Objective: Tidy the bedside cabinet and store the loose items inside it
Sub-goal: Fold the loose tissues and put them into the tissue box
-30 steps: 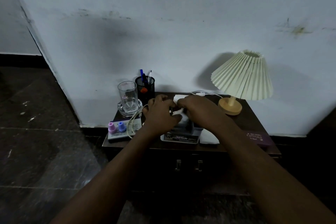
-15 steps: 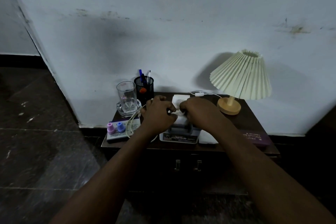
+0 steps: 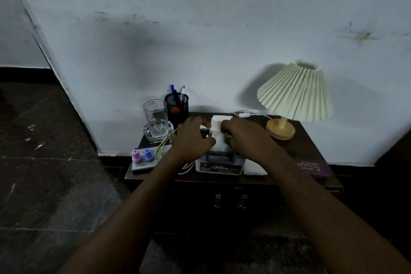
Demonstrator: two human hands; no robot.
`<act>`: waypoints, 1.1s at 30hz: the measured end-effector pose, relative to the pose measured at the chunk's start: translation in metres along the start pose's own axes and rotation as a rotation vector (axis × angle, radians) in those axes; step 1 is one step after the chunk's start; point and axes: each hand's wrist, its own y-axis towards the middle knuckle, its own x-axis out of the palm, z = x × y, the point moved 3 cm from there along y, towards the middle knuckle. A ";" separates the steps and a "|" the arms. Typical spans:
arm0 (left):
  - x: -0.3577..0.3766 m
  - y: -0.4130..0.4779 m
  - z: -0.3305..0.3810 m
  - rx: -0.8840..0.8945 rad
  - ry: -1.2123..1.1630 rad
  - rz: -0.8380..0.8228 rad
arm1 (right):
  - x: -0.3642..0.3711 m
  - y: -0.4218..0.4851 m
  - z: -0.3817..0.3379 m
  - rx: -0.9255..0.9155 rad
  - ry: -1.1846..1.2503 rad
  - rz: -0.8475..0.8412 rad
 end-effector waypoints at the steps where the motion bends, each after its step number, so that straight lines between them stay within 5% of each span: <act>1: -0.005 0.000 -0.001 0.005 -0.057 0.002 | -0.001 -0.001 0.002 0.015 0.000 0.012; 5: -0.014 -0.005 -0.009 0.090 -0.041 -0.227 | -0.007 -0.008 0.015 0.085 0.034 0.032; 8: -0.010 -0.010 -0.011 0.178 0.277 -0.276 | -0.020 -0.020 0.026 0.139 0.109 0.118; 13: 0.000 -0.004 -0.007 0.253 0.311 -0.299 | -0.036 -0.044 0.056 0.335 0.105 0.184; 23: -0.048 0.007 0.008 0.319 -0.290 -0.167 | -0.012 -0.042 0.082 0.384 0.178 0.173; 29: -0.130 0.011 0.008 0.204 -0.335 0.022 | 0.013 0.005 0.081 0.308 0.293 0.142; 33: -0.153 0.004 -0.004 0.114 -0.238 0.071 | 0.049 0.055 0.067 0.233 0.251 -0.031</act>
